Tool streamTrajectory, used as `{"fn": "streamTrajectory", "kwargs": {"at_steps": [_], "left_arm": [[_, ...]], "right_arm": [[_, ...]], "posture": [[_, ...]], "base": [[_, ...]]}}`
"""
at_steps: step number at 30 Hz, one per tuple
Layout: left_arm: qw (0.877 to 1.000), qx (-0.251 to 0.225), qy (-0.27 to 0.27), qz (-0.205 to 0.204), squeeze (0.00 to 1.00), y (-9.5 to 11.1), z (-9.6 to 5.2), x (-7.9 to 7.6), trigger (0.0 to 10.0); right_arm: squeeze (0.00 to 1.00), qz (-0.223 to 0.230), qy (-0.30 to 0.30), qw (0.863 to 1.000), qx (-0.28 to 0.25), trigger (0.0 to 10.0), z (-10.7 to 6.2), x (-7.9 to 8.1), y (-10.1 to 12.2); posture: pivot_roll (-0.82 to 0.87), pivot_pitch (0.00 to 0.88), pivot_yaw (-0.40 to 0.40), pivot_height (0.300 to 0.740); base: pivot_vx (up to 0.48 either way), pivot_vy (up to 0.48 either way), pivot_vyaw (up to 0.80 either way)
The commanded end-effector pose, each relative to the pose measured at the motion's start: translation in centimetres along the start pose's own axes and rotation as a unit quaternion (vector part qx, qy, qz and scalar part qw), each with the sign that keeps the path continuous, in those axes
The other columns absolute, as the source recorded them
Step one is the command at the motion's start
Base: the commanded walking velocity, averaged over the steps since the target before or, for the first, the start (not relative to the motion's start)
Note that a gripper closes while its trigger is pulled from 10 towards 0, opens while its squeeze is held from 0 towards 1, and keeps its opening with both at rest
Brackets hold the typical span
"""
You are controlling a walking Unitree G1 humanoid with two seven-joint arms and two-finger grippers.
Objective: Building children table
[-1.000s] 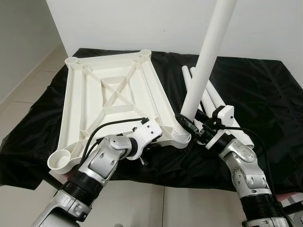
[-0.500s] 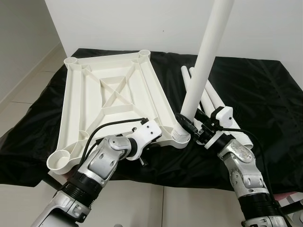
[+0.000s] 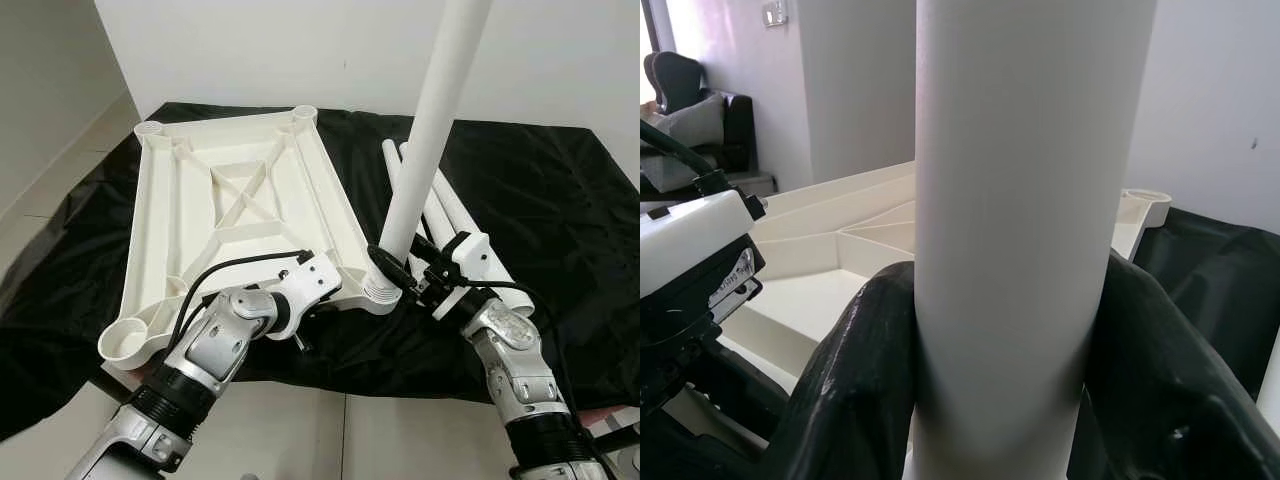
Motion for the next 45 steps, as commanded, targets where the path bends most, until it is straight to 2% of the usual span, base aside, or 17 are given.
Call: {"fn": "streamTrajectory", "kwargs": {"at_steps": [1,10,23,45], "left_arm": [[1.0,-0.024,-0.011,0.016,0.0,1.4,-0.2,-0.6,10.0],[1.0,-0.023,-0.01,0.014,0.0,1.4,-0.3,-0.5,10.0],[1.0,-0.025,-0.01,0.014,0.0,1.5,-0.3,-0.5,10.0],[1.0,-0.025,-0.009,0.014,0.0,1.7,-0.3,-0.3,10.0]], "right_arm": [[0.0,0.034,0.015,0.996,0.085,10.0,-1.4,1.6,-4.2],[0.0,0.043,-0.023,0.996,0.078,10.0,-1.6,2.2,-4.2],[0.0,0.038,-0.051,0.995,0.072,10.0,-1.4,2.0,-3.9],[0.0,0.029,-0.101,0.994,0.033,10.0,-0.5,2.9,-1.4]], "posture": [[-0.11,0.122,0.035,0.74],[-0.1,0.133,0.036,0.74],[-0.11,0.133,0.039,0.74],[-0.11,0.131,0.037,0.74]], "base": [[0.0,0.0,0.0],[0.0,0.0,0.0],[0.0,0.0,0.0],[0.0,0.0,0.0]]}}
Point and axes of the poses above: a point about 5 cm out from each wrist's last joint towards the gripper, its own z axis pointing out of the wrist towards the gripper, its own y axis along the axis of the wrist's last joint, x = y × z, the point moved 5 cm from there along z, pointing out of the wrist towards the gripper, and after that the axes turned 4 degrees about -z, right-handed, at the moved point
